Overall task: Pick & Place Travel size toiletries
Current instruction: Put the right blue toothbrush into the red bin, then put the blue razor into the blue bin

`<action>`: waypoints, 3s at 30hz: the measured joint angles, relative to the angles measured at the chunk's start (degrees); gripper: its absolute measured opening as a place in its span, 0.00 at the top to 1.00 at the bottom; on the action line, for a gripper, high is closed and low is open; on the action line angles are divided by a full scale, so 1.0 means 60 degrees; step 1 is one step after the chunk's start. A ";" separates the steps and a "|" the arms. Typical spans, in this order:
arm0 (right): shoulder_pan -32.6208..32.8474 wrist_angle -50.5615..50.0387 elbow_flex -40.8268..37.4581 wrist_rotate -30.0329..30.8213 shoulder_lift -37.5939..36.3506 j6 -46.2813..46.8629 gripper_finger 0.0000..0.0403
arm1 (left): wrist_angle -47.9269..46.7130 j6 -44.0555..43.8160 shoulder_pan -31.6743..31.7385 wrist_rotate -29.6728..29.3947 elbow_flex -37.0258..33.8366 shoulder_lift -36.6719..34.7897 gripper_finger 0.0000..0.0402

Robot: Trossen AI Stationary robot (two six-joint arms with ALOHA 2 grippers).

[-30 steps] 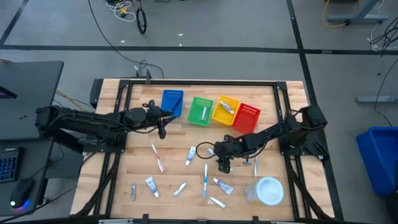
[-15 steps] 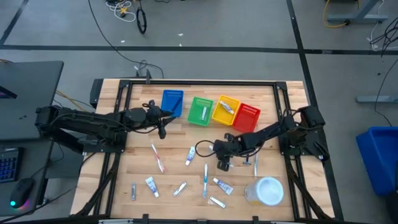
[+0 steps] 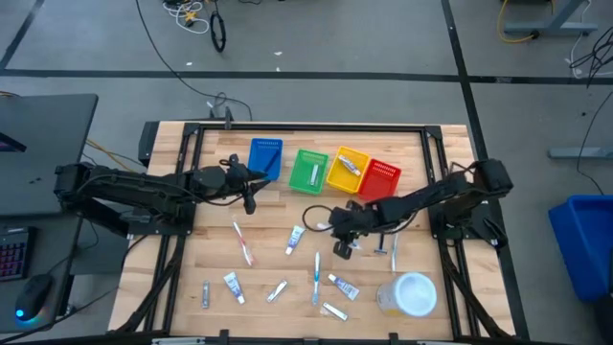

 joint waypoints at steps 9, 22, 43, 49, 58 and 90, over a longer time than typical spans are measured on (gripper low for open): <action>-0.0231 -0.1211 0.0004 0.3057 -0.2601 0.0582 0.91 | -0.0016 0.0000 0.0000 0.0000 0.0000 0.0000 0.72; -0.1053 -0.4790 -0.0343 0.6922 -0.3569 0.4028 0.88 | -0.0045 0.0014 -0.0003 0.0000 0.0000 0.0000 0.72; -0.3327 -0.0671 -0.3563 0.5476 -0.3569 0.2495 0.87 | -0.0040 0.0003 -0.0003 0.0000 0.0000 0.0000 0.72; -0.3763 -0.0889 -0.3563 0.4875 -0.3569 0.2222 0.84 | -0.0040 0.0004 -0.0003 0.0000 0.0000 0.0000 0.72; -0.4057 -0.0866 -0.3563 0.4874 -0.3569 0.1918 0.66 | -0.0040 0.0003 0.0000 0.0000 0.0000 0.0000 0.72; -0.3302 0.6349 -0.3561 -0.0462 -0.3463 -0.3968 0.40 | -0.0025 -0.0104 -0.0003 -0.0212 0.0000 0.0000 0.72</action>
